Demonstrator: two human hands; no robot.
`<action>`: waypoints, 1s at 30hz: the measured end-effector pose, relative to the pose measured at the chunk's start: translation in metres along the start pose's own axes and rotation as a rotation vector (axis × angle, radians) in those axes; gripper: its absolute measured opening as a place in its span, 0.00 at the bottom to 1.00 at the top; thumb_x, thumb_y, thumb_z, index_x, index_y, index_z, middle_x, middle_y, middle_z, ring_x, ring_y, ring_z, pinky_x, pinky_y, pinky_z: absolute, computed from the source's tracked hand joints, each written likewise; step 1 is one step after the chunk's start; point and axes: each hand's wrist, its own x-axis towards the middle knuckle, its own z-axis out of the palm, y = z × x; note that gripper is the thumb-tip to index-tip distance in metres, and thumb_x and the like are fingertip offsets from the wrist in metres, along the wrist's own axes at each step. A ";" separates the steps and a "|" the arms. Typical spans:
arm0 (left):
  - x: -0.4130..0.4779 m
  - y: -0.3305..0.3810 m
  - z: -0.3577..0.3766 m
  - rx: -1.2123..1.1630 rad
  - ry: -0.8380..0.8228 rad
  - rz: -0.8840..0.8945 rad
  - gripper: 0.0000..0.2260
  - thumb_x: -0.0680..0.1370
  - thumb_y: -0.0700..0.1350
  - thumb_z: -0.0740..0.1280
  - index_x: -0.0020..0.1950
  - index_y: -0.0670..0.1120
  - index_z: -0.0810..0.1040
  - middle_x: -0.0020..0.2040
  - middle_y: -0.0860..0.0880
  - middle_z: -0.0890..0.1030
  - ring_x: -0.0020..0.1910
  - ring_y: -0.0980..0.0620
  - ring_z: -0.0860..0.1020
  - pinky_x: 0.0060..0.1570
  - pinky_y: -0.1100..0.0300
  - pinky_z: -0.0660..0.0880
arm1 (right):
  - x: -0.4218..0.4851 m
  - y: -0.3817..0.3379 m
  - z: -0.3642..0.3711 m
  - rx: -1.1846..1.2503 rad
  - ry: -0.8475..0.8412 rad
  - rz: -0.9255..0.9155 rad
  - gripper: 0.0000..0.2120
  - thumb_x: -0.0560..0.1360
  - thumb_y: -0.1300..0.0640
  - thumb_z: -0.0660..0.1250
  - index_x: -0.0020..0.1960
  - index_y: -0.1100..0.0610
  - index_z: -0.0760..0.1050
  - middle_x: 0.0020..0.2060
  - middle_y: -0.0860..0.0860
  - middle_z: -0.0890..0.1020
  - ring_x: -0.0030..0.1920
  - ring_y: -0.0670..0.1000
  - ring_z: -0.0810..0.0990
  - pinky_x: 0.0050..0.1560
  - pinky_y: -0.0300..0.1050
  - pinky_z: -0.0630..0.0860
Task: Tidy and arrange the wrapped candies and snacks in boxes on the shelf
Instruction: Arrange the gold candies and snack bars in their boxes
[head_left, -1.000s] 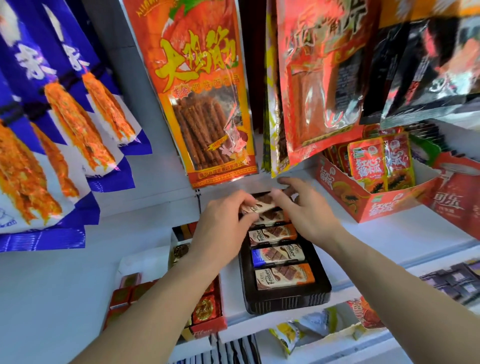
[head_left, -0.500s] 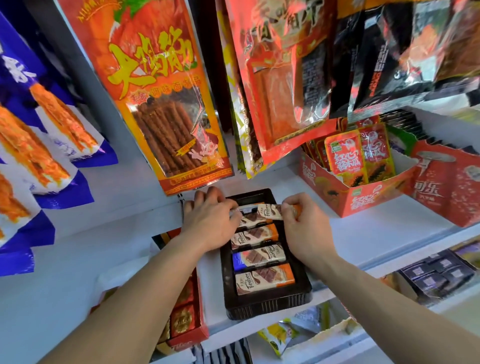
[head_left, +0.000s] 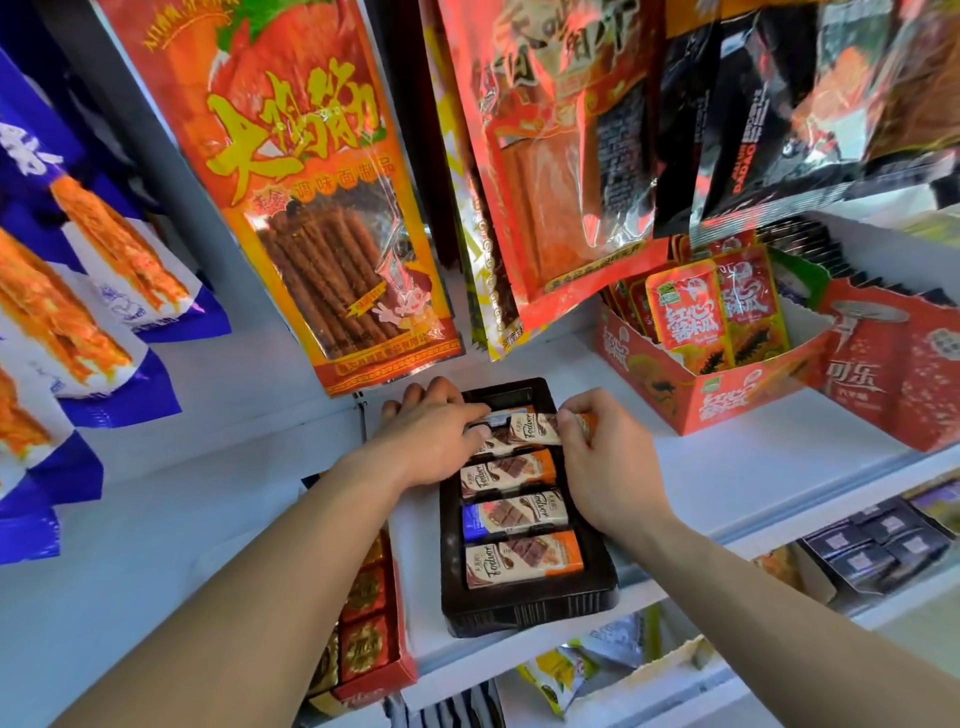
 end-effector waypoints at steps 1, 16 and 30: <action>0.001 0.001 -0.002 0.003 -0.015 -0.002 0.20 0.83 0.58 0.54 0.75 0.61 0.64 0.71 0.49 0.64 0.71 0.44 0.60 0.68 0.45 0.57 | 0.000 0.000 0.000 -0.002 0.004 0.000 0.04 0.82 0.52 0.61 0.50 0.50 0.73 0.47 0.49 0.80 0.46 0.51 0.76 0.43 0.45 0.68; -0.004 -0.020 0.000 -0.477 0.277 0.014 0.10 0.80 0.55 0.65 0.56 0.52 0.80 0.50 0.53 0.80 0.52 0.50 0.78 0.52 0.52 0.76 | 0.001 -0.002 -0.003 0.134 0.025 0.045 0.03 0.81 0.52 0.63 0.50 0.50 0.75 0.43 0.46 0.80 0.44 0.47 0.78 0.41 0.44 0.69; -0.092 -0.001 0.006 -1.113 0.248 0.034 0.10 0.81 0.40 0.65 0.59 0.49 0.81 0.41 0.47 0.85 0.36 0.56 0.80 0.37 0.61 0.76 | -0.016 -0.032 -0.029 0.664 -0.186 0.139 0.03 0.76 0.64 0.70 0.49 0.58 0.79 0.39 0.57 0.84 0.33 0.49 0.83 0.40 0.43 0.84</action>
